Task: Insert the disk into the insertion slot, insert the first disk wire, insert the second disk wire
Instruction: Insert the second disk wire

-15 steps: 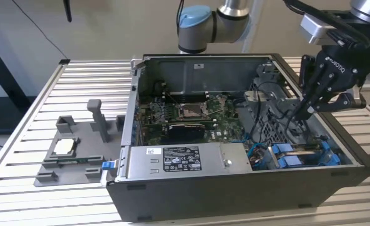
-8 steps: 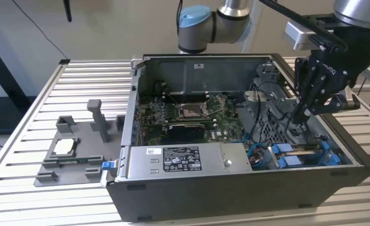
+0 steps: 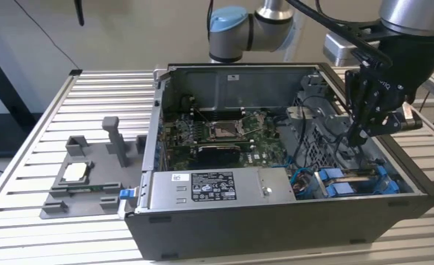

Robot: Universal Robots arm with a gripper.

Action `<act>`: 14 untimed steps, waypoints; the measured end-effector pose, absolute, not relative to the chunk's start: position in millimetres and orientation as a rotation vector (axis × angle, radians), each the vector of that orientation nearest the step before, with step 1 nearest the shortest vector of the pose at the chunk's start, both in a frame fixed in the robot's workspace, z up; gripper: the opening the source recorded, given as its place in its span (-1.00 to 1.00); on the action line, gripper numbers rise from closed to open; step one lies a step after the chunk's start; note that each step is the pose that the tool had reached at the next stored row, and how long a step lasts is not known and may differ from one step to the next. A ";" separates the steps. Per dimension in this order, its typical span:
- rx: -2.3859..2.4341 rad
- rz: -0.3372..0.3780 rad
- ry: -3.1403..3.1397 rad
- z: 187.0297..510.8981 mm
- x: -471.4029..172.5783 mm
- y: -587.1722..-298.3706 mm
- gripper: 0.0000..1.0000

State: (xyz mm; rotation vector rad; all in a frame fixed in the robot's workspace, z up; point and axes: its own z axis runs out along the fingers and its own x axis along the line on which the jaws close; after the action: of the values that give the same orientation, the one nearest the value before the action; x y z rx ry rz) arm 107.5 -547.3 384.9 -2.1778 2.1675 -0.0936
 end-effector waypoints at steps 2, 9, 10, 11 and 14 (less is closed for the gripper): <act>-2.184 -0.112 2.169 384.4 107.1 -547.3 -0.68; -2.198 -0.156 2.169 379.6 106.1 -547.3 -0.68; -2.198 -0.157 2.168 378.8 106.1 -547.3 -0.68; -2.197 -0.157 2.167 378.1 106.1 -547.3 -0.68; -2.196 -0.155 2.167 375.3 106.0 -548.0 -0.68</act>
State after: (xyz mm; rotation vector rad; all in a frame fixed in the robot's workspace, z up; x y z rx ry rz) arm 106.0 -548.0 375.3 -2.1961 2.1665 -0.1553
